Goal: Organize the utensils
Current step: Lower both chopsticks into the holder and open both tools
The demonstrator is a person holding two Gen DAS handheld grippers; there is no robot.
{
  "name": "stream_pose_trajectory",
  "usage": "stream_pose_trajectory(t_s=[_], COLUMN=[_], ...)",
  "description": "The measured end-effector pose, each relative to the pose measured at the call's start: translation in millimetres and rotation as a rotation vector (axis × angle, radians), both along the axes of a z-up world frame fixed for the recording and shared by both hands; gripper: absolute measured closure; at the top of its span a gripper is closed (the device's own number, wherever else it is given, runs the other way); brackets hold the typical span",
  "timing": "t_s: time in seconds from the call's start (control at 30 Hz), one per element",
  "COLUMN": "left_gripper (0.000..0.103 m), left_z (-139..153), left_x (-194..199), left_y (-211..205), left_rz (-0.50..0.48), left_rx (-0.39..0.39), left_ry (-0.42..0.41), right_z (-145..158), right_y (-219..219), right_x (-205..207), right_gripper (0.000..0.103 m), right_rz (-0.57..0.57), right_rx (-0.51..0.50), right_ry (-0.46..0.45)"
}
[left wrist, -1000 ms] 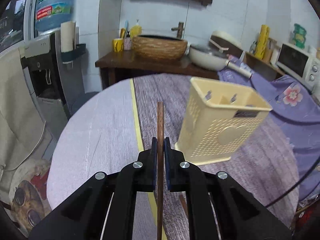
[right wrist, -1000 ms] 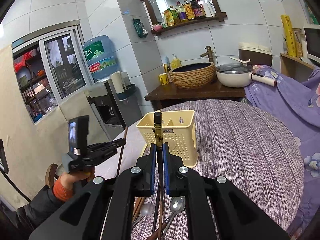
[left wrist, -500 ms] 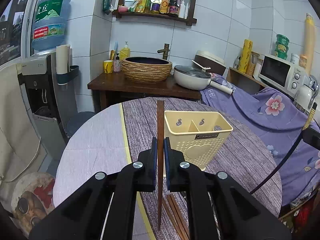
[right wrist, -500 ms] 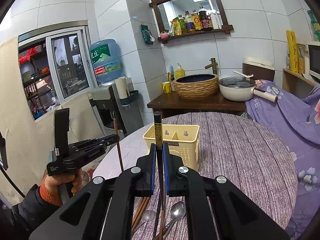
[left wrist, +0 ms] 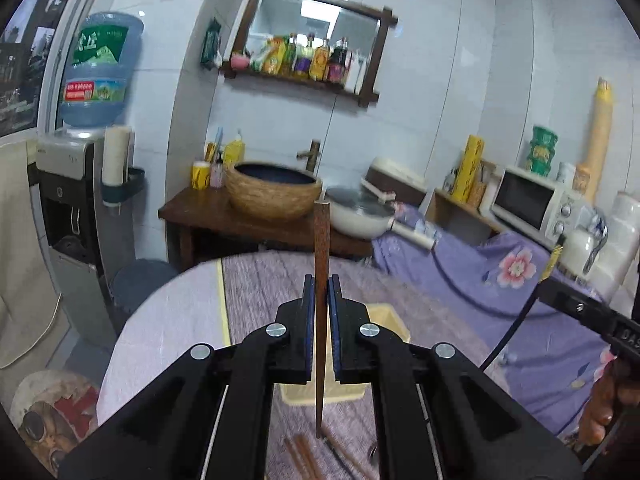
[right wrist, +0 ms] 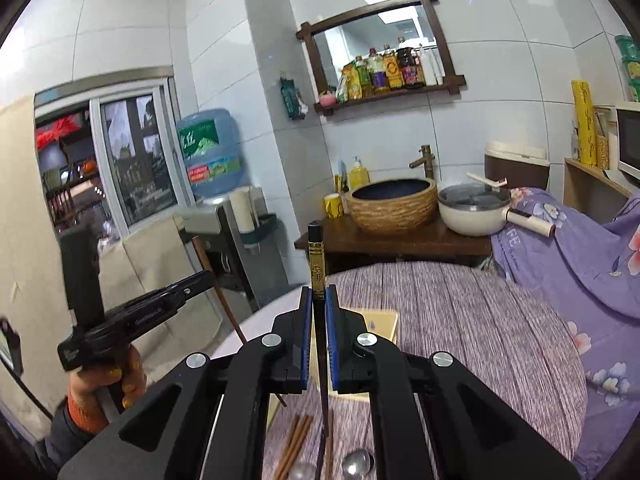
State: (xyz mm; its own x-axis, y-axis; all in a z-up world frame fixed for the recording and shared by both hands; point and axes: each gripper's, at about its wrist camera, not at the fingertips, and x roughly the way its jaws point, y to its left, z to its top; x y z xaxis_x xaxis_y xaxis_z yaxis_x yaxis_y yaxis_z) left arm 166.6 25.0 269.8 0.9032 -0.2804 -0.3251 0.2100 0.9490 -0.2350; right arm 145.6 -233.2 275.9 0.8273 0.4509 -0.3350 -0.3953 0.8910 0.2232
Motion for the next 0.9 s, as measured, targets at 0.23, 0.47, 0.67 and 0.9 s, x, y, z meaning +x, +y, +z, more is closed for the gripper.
stream_pose_trajectory(t_s=[0.23, 0.47, 0.67, 0.9], left_gripper=[0.096, 0.096, 0.096, 0.096], left_z=[54.5, 46.1, -10.2, -57.2], left_x=[31.6, 79.2, 101.9, 108.8], left_y=[-11.1, -18.9, -27.6, -32.9], left_rz=[0.035, 0.132, 0.131, 0.1], left_rx=[-0.068, -0.068, -0.031, 0.005], left_ry=[-0.097, -0.099, -0.022, 0.055], right_z=[40.4, 33.9, -18.3, -57.3], right_y=[11.1, 22.3, 31.8, 40.3], right_x=[44.0, 83.8, 106.0, 113.9], right_gripper=[0.096, 0.096, 0.096, 0.096], right_rz=[-0.079, -0.147, -0.154, -0.154], right_rx=[-0.014, -0.026, -0.062, -0.099], right_ry=[-0.049, -0.061, 0.022, 0.082])
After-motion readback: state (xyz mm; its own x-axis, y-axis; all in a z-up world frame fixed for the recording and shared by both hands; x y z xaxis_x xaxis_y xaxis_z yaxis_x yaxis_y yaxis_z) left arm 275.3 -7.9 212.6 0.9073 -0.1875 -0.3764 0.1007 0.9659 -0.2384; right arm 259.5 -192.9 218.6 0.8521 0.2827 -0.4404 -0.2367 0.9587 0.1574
